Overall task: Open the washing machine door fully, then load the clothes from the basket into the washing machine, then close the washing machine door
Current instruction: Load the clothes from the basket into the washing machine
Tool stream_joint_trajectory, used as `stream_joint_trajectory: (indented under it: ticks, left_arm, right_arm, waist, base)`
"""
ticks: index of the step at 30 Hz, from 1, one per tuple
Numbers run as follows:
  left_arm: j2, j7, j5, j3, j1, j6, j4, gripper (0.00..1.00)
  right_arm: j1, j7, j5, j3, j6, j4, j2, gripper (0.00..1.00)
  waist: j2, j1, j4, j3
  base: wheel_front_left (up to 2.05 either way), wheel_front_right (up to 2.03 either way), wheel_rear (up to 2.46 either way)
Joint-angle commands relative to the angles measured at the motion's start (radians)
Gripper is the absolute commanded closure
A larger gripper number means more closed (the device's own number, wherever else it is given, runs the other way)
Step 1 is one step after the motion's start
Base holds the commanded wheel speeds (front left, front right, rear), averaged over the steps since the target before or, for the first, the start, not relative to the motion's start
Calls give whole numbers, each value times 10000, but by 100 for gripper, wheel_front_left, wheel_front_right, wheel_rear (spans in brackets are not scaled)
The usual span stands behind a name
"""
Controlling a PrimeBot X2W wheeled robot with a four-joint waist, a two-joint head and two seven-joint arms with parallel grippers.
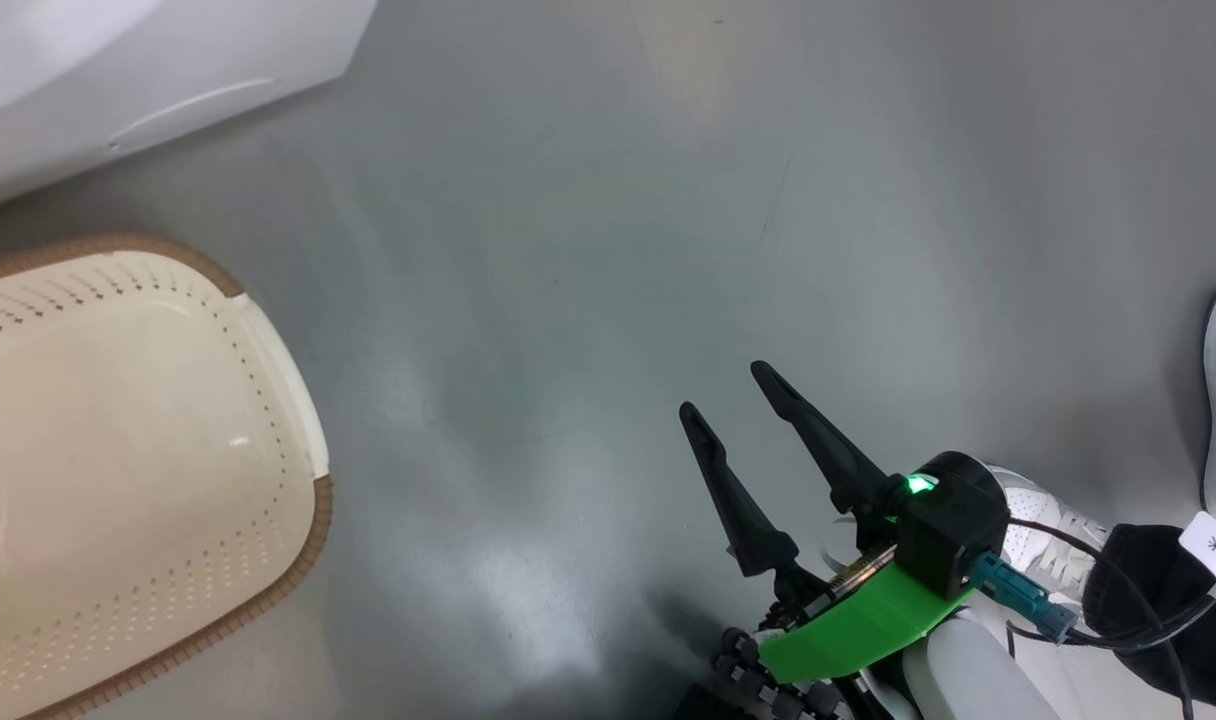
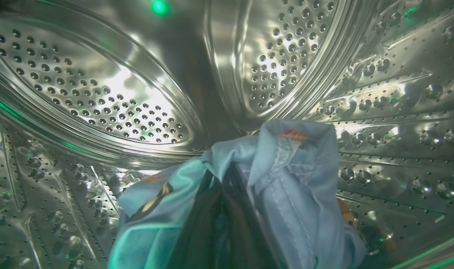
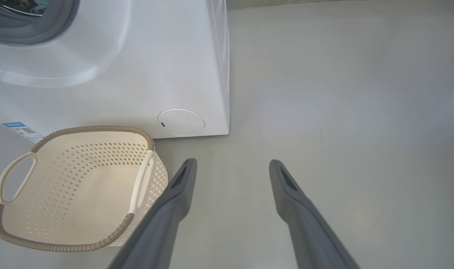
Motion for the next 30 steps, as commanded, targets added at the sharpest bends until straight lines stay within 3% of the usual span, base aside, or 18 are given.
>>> stream_joint_trajectory:
  ticks: [1, 2, 3, 6, 8, 9, 20, 30]
  left_arm:
    - [298, 84, 101, -20, -229, -50, -137, 100]
    - [273, 173, 97, -54, -289, -74, 8, 100]
    - [254, 248, 100, -89, -356, -87, 140, 92]
    - [199, 532, 77, -163, -559, -129, 554, 60]
    - [176, 589, 73, -212, -669, -125, 767, 8]
    - [157, 633, 42, -212, -714, -133, 882, 0]
    - [-157, 828, -221, -274, -727, -6, 1634, 0]
    - [-564, 269, -456, -268, -589, 494, 1824, 0]
  right_arm:
    - [309, -48, 118, 214, 90, -152, -70, 0]
    - [320, -48, 117, 209, 90, -145, -70, 0]
    - [328, -48, 115, 203, 90, -140, -70, 0]
    - [333, -48, 115, 188, 90, -128, -70, 0]
    - [326, -48, 124, 178, 90, -129, -70, 0]
    - [326, -48, 130, 173, 90, -130, -70, 0]
    - [375, -48, 56, 47, 90, -130, -70, 0]
    - [242, -48, -22, -120, 90, -188, -70, 0]
  waist:
    - [0, 0, -5, -50]
    - [0, 0, 2, -78]
    - [0, 0, 10, -93]
    - [0, 0, 28, -130]
    - [0, 0, 38, -152]
    - [0, 0, 43, -169]
    - [0, 0, 204, -290]
    - [0, 0, 584, -376]
  base:
    - [0, 0, 0]
    - [0, 0, 0]
    - [0, 0, 0]
    - [0, 0, 0]
    - [0, 0, 0]
    - [0, 0, 0]
    - [0, 0, 0]
    - [0, 0, 0]
